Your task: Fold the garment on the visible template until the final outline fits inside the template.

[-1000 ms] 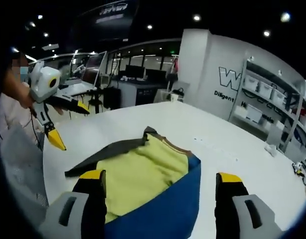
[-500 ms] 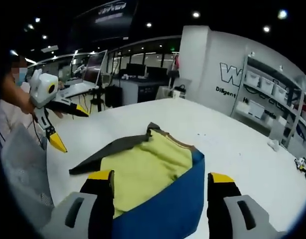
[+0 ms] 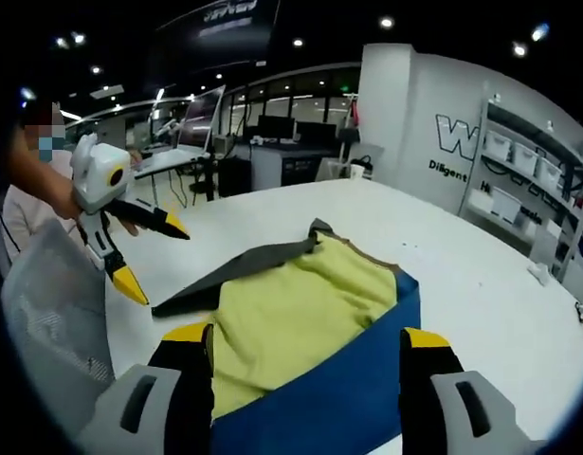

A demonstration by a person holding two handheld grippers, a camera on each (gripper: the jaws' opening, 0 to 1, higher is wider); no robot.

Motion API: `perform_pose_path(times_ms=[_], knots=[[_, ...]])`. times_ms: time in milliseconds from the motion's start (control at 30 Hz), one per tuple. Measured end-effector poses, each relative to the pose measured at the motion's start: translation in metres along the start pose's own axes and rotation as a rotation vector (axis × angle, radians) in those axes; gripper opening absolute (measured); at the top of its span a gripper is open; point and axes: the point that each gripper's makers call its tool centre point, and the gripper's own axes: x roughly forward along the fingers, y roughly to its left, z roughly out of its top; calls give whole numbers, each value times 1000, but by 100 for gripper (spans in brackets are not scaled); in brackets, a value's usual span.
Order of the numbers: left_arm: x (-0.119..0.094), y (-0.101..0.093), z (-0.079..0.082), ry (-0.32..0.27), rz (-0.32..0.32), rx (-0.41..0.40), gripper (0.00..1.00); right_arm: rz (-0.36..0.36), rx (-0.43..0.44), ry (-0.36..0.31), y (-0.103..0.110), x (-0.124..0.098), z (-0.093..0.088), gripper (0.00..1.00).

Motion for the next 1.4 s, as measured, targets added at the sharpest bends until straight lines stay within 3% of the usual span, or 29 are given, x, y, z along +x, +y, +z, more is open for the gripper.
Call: perform_pose_path(times_ms=[367, 567, 667, 733, 767, 867, 967, 1167, 1267, 1333, 1400], knots=[[15, -11, -20, 63, -32, 17, 54, 93, -25, 53, 36, 9, -23, 79], [22, -13, -32, 103, -41, 22, 34, 137, -38, 83, 50, 17, -32, 79], [25, -11, -35, 115, -27, -18, 31, 168, -50, 102, 62, 22, -39, 78], [28, -11, -40, 137, -25, -32, 21, 190, -62, 117, 69, 25, -45, 78], [25, -10, -38, 118, -16, -17, 18, 201, -68, 128, 73, 27, -48, 78], [23, -9, -38, 125, -20, -84, 14, 218, -64, 144, 79, 32, -54, 78], [20, -6, -39, 129, -21, -89, 3, 230, -69, 145, 83, 34, -55, 77], [8, 6, -42, 174, -6, -147, 1, 251, -54, 163, 89, 39, -60, 76], [-2, 14, -38, 181, -6, -196, 1, 264, -39, 175, 93, 39, -64, 75], [-11, 20, -35, 183, -9, -278, 1, 270, -25, 184, 95, 38, -69, 73], [-21, 34, -30, 172, 9, -294, 1, 282, -12, 198, 97, 36, -75, 72]])
